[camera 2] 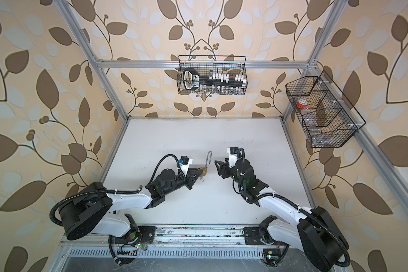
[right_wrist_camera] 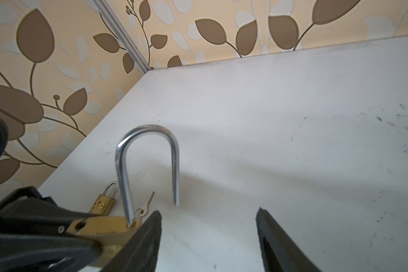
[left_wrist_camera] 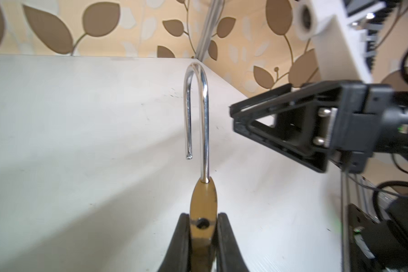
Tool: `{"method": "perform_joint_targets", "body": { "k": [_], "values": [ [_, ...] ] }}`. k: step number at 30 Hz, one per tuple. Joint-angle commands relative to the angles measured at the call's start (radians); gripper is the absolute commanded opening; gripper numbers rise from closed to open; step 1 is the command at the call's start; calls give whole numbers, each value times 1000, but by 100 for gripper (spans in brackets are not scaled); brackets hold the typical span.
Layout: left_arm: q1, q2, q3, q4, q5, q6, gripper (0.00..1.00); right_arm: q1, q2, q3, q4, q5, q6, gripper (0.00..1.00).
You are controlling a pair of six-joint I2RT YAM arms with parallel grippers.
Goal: Unlock with the key
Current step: 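Carry the open brass padlock farther from the robot with the left gripper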
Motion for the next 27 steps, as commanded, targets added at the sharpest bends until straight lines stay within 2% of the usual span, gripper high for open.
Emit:
{"method": "perform_joint_targets", "body": {
  "k": [1, 5, 9, 10, 11, 14, 18, 23, 27],
  "values": [
    [1, -59, 13, 74, -139, 22, 0, 6, -73, -20, 38, -6, -21, 65],
    [15, -80, 59, -57, -141, 29, 0, 4, -207, -120, 134, 34, -59, 73],
    [49, -66, 178, -286, -62, -4, 0, -47, -281, -230, 262, 4, -43, 87],
    [66, -39, 225, -336, -35, -18, 0, -71, -287, -239, 273, -7, -32, 98],
    [84, -12, 288, -404, -28, -37, 0, -96, -287, -249, 294, -24, -16, 100],
    [134, 99, 453, -539, 25, -87, 0, -137, -278, -261, 328, -48, 5, 100],
    [187, 228, 629, -561, 49, -168, 0, -141, -262, -257, 346, -51, 7, 100],
    [265, 481, 962, -758, 165, -205, 0, -142, -252, -259, 350, -38, 7, 100],
    [327, 645, 1103, -733, 303, -253, 0, -144, -226, -256, 368, -25, -1, 100]
  ]
}}
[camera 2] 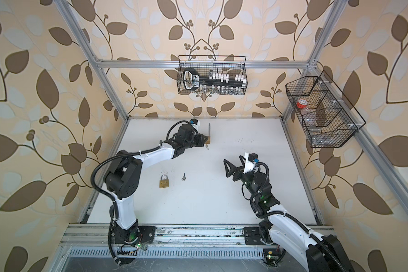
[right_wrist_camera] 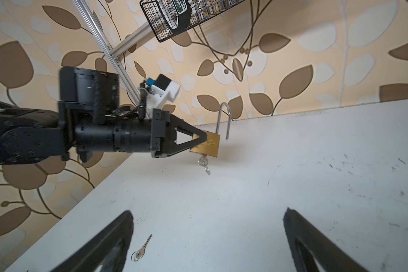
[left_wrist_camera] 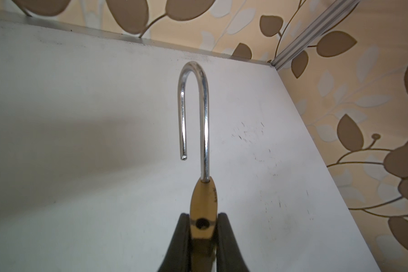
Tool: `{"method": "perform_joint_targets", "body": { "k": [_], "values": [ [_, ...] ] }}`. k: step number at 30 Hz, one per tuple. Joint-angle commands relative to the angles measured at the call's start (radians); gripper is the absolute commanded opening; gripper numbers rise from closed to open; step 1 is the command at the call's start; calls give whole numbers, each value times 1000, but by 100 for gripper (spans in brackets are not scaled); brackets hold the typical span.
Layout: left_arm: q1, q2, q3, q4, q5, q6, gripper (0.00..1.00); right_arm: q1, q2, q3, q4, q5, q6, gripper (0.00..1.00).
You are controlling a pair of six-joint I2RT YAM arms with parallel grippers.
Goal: Unlock with the key
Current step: 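Lower the padlock onto the table and open the left gripper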
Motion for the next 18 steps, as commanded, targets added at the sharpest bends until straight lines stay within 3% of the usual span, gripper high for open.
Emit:
{"method": "perform_joint_targets", "body": {
  "k": [1, 9, 17, 18],
  "values": [
    [52, 86, 122, 14, 180, -76, 0, -6, 30, 7, 48, 2, -1, 100],
    [121, 281, 299, 14, 286, -123, 0, -7, 90, 38, 52, -22, -8, 100],
    [164, 331, 326, -53, 276, -134, 0, -6, 111, 53, 43, -31, -9, 100],
    [170, 330, 321, -52, 281, -136, 10, -6, 112, 54, 43, -33, -9, 100]
  ]
}}
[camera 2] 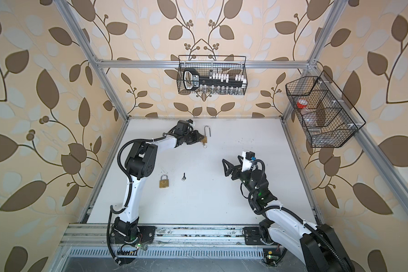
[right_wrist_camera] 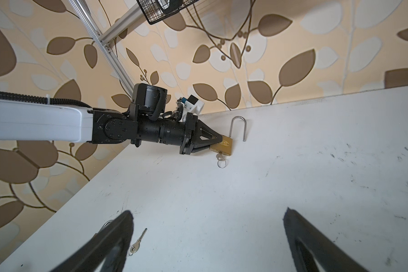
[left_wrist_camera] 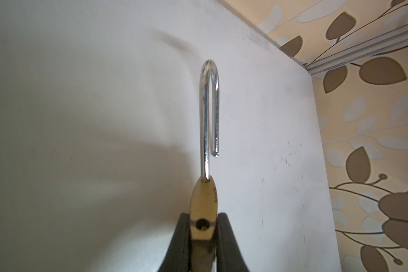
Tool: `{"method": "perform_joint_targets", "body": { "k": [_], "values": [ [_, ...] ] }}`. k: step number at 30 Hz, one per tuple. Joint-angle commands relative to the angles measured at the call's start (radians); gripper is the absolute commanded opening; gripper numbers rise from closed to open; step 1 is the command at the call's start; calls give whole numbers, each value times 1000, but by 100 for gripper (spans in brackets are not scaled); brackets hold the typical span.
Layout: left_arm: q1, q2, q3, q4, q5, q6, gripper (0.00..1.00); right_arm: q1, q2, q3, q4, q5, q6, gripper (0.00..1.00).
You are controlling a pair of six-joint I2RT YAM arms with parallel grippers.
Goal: Unlock with the key
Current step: 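Lower the padlock onto the table and open the left gripper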
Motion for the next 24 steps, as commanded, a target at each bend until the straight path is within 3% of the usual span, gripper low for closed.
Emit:
{"method": "perform_joint_targets", "body": {
  "k": [1, 8, 15, 19, 22, 24],
  "values": [
    [21, -19, 26, 30, 46, -15, 20, -2, 8, 32, 19, -19, -8, 100],
    [51, -39, -14, 41, 42, -18, 29, -2, 9, 35, 16, -20, -9, 100],
    [54, -136, -70, -47, -166, 90, 39, -2, 17, 37, 17, -22, -8, 100],
    [47, -339, -248, -33, -357, 120, 45, -3, 38, 63, -27, 7, -8, 100],
    [17, -547, -463, 17, -463, 124, 49, -2, 89, 117, -126, 55, -5, 100],
    [-17, -684, -600, 31, -547, 141, 51, 0, 136, 143, -138, 17, -4, 99]
  ]
}}
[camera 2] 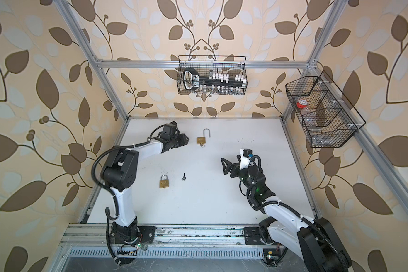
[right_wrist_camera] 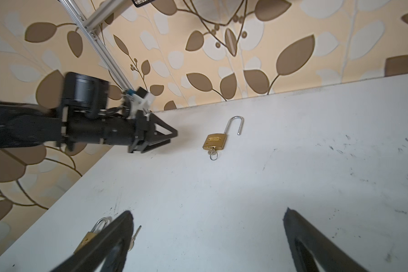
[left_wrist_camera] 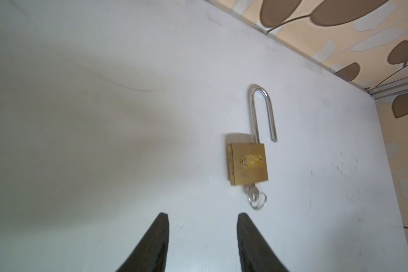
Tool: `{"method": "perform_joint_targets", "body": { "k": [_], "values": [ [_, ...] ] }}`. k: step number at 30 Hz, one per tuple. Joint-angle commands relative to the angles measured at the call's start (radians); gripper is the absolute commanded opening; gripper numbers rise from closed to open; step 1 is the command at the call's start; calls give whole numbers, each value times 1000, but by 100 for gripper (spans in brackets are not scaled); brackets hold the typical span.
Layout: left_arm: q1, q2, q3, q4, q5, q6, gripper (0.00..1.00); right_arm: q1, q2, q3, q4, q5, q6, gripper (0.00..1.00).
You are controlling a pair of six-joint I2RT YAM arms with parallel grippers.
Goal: Unlock with the key
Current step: 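Lower the padlock onto the table and open the left gripper, then draw the left gripper back while the right gripper moves toward the small padlock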
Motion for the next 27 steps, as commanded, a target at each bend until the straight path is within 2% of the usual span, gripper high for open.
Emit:
{"method": "perform_joint_targets", "body": {
  "k": [1, 5, 8, 10, 13, 15, 18, 22, 27],
  "values": [
    [-58, -254, -172, 59, -203, 57, 52, 7, 64, 59, -54, -20, -5, 97],
    [-92, -475, -399, 54, -235, 49, 53, 99, 138, 133, -125, 17, -64, 95],
    [-133, -582, -547, 126, -205, 40, 54, 185, 207, 200, -180, 37, -98, 94],
    [-150, -648, -614, 162, -198, 37, 54, 224, 251, 250, -240, 39, -105, 94],
    [-219, -756, -674, 152, -252, 90, 54, 264, 307, 310, -334, 36, -117, 93],
    [-231, -814, -694, 148, -292, 86, 56, 271, 336, 331, -371, 13, -112, 92],
    [-233, -893, -648, 24, -355, 88, 58, 271, 375, 362, -412, -75, -88, 92],
    [-234, -968, -700, 53, -414, 61, 60, 299, 447, 436, -489, -186, -80, 88],
    [-232, -980, -666, -23, -453, 71, 61, 416, 594, 560, -601, -123, -132, 82]
  ]
}}
